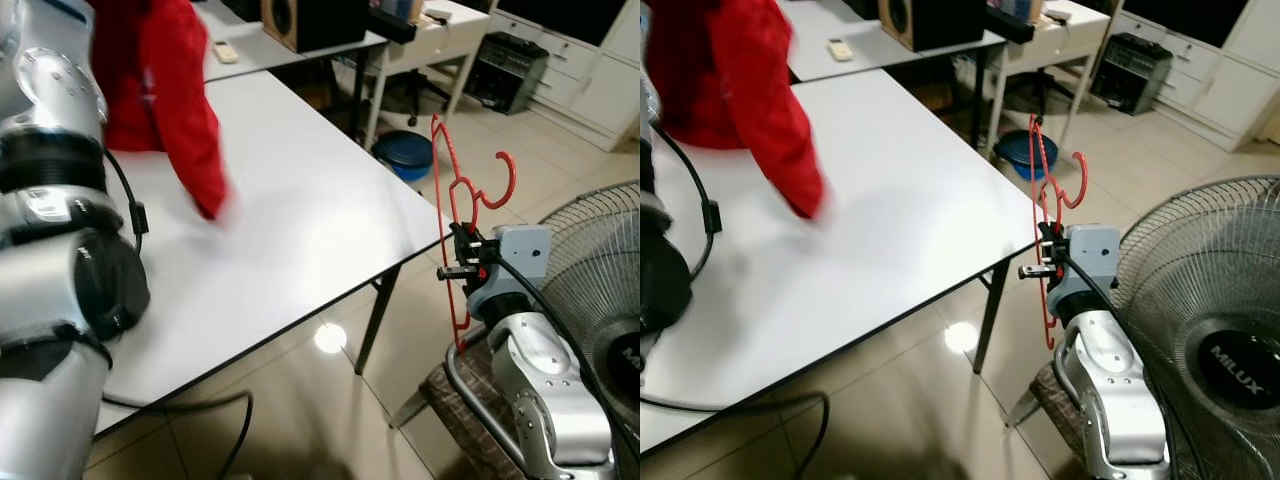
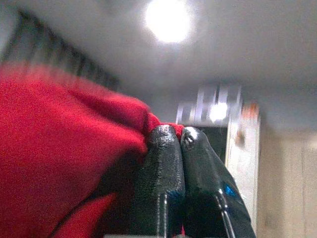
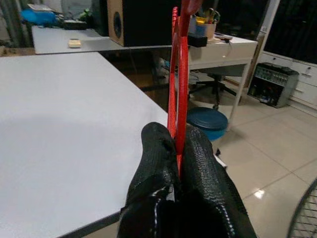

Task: Hang hanger

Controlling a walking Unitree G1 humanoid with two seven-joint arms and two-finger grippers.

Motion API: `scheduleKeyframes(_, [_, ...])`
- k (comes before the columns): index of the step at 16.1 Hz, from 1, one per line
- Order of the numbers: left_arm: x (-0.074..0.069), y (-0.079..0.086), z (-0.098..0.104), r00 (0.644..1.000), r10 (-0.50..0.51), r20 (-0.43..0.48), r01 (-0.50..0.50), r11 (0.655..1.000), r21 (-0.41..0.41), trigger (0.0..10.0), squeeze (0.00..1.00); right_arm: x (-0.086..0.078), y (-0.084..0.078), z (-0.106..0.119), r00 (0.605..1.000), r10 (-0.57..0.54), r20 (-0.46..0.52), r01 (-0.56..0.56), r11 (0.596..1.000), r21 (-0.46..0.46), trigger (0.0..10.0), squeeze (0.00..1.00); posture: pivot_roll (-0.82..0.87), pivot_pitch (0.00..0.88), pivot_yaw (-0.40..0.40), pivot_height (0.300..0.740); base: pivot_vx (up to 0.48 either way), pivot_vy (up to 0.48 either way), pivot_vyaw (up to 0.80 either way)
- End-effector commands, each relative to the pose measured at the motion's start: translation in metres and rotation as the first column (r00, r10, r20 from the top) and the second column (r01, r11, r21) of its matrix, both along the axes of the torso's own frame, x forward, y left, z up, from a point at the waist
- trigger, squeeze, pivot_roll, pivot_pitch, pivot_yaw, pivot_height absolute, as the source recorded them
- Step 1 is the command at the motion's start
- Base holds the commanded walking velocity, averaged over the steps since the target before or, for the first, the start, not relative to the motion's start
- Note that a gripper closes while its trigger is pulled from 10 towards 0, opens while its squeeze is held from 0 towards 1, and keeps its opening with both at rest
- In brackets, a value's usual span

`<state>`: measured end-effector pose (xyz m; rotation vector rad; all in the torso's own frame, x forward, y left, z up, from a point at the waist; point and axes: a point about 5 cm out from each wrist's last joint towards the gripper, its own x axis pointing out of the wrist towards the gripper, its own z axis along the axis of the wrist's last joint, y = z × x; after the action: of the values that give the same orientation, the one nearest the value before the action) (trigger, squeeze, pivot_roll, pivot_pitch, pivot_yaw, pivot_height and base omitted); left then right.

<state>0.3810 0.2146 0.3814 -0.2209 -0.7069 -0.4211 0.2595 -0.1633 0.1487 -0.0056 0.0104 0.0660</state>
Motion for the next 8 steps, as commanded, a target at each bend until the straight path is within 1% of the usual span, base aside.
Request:
scheduleKeyframes(1, [0.010,-0.010,-0.031,0.994,0.000,-0.109,0.010,0.996,0.085,0.0,0.00,-0.001,-0.001,0.000,1.000,-0.007,0.008,0.008,1.000,-0.006,10.0,0.00,-0.17,0.000,-0.018,0.740,0.000,0.000,0.00])
scheduleKeyframes(2, [0.012,-0.013,-0.045,0.990,0.000,-0.138,0.019,0.991,0.131,0.0,0.00,-0.001,0.000,0.000,1.000,-0.001,0.008,0.001,1.000,-0.007,10.0,0.00,-0.17,0.000,-0.018,0.740,0.000,0.000,0.00])
scheduleKeyframes(3, [0.012,-0.015,-0.055,0.987,-0.001,-0.162,0.029,0.985,0.172,0.0,0.00,0.000,0.000,-0.001,1.000,0.001,0.006,-0.001,1.000,-0.008,10.0,0.00,-0.16,0.000,-0.022,0.740,0.000,0.000,0.00])
scheduleKeyframes(4, [0.011,-0.017,-0.065,0.981,0.015,-0.193,0.033,0.970,0.240,0.0,0.00,0.000,0.000,-0.001,1.000,0.003,0.004,-0.003,1.000,-0.009,10.0,0.00,-0.16,0.000,-0.026,0.740,0.000,0.000,0.00])
scheduleKeyframes(5, [0.011,-0.019,-0.075,0.974,0.032,-0.222,0.040,0.949,0.312,0.0,0.00,0.001,0.001,-0.001,1.000,0.007,0.002,-0.007,1.000,-0.011,10.0,0.00,-0.16,0.000,-0.024,0.740,0.000,0.000,0.00])
scheduleKeyframes(6, [0.009,-0.024,-0.088,0.966,0.031,-0.255,0.074,0.918,0.391,0.0,0.00,0.001,0.002,-0.002,1.000,0.011,-0.001,-0.011,1.000,-0.014,10.0,0.00,-0.16,0.000,-0.023,0.740,0.000,0.000,0.00])
scheduleKeyframes(7, [0.006,-0.032,-0.106,0.957,0.014,-0.291,0.133,0.867,0.480,0.0,0.00,0.001,0.002,-0.003,1.000,0.012,-0.005,-0.012,1.000,-0.014,10.0,0.00,-0.16,0.000,-0.022,0.740,0.000,0.000,0.00])
scheduleKeyframes(8, [0.005,-0.034,-0.109,0.954,0.010,-0.299,0.147,0.854,0.499,0.0,0.00,0.002,0.003,-0.003,1.000,0.012,-0.005,-0.012,1.000,-0.014,10.0,0.00,-0.16,0.000,-0.022,0.740,0.000,0.000,0.00])
